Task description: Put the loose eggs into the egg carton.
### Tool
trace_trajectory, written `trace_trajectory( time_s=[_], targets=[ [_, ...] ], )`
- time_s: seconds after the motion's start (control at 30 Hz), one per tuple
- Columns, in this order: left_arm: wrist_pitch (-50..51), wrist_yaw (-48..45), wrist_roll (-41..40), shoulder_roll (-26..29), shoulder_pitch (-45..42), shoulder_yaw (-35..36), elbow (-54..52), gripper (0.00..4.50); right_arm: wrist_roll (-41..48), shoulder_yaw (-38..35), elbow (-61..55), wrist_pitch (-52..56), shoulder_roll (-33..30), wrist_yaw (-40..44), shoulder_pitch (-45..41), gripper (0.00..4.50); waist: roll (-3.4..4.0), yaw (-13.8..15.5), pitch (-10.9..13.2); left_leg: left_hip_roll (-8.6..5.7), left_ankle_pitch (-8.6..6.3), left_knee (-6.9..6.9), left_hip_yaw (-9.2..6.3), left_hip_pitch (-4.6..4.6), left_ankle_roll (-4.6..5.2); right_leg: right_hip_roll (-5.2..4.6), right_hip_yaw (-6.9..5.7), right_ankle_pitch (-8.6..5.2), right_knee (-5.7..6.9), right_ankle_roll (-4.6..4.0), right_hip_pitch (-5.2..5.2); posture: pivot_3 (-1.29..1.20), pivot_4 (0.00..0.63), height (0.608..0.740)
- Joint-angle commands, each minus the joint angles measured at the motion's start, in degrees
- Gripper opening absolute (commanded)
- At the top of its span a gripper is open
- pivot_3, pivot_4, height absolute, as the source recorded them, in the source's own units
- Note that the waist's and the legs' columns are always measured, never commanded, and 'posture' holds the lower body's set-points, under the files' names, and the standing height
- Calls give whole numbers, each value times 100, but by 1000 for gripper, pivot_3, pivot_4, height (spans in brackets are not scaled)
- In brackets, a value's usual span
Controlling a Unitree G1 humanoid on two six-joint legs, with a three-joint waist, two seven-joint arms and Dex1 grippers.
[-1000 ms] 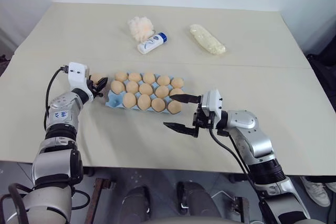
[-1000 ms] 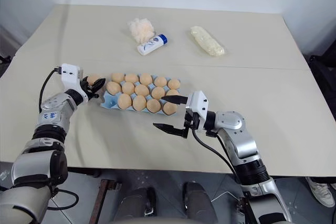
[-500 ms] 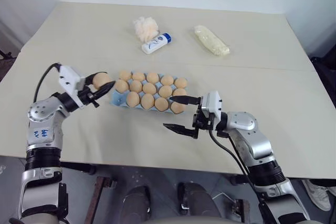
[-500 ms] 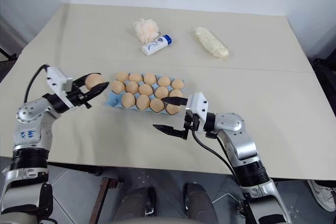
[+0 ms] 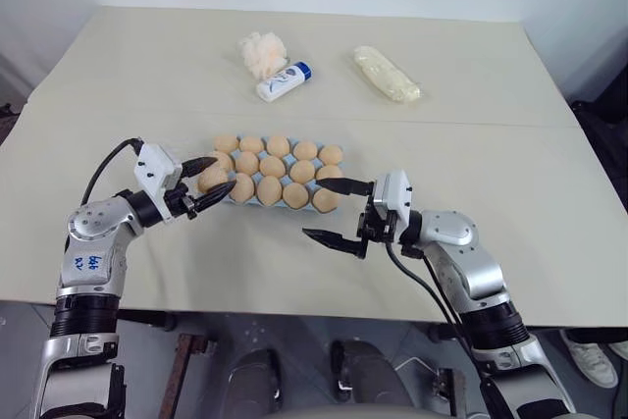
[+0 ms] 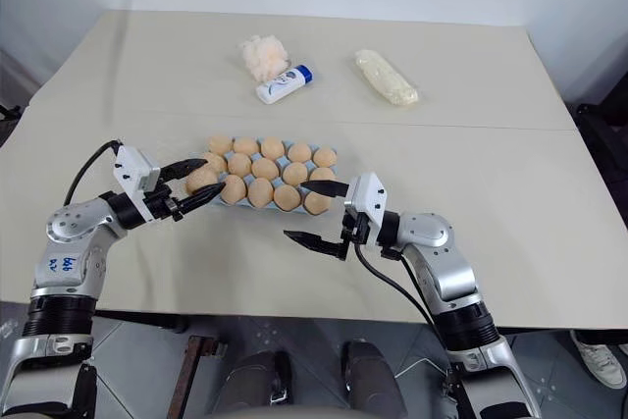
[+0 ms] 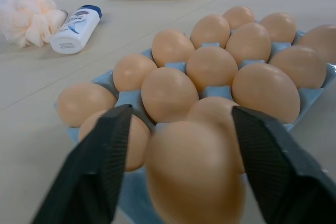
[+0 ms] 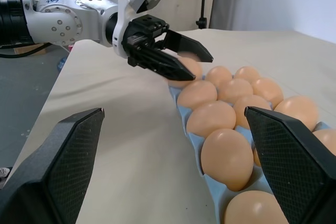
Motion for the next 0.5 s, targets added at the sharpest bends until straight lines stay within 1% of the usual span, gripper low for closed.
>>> trace_trajectory(
  time_s=[0.03,0.17,0.37,0.5],
  targets=[
    [-106,223,-38,133,115,353,-99,4489,38,-50,-109,-104,26,-12,-32,4500,0,-13,0,1,0,-2,0,0,0,0,0,0,0,0,-1,0,150,740],
    [145,95,-229,317,303,537,-381,4489,45,-66,-109,-102,-2,-2,-37,4500,0,-35,0,1,0,-5,0,0,-1,0,0,0,-1,0,-2,0,150,740],
    [286,-710,-489,1076,1059,854,-812,4489,85,-233,-99,-63,-236,55,-47,4500,1,-98,0,1,-3,-10,-2,-1,-3,-4,0,-1,-7,-1,-2,0,150,740],
    [213,-924,-567,1446,1570,1277,-750,4489,95,-419,-64,-44,-442,30,-3,4500,4,-99,3,2,-5,-16,-6,2,-6,-9,-3,-5,-10,-9,-2,0,150,740]
  ],
)
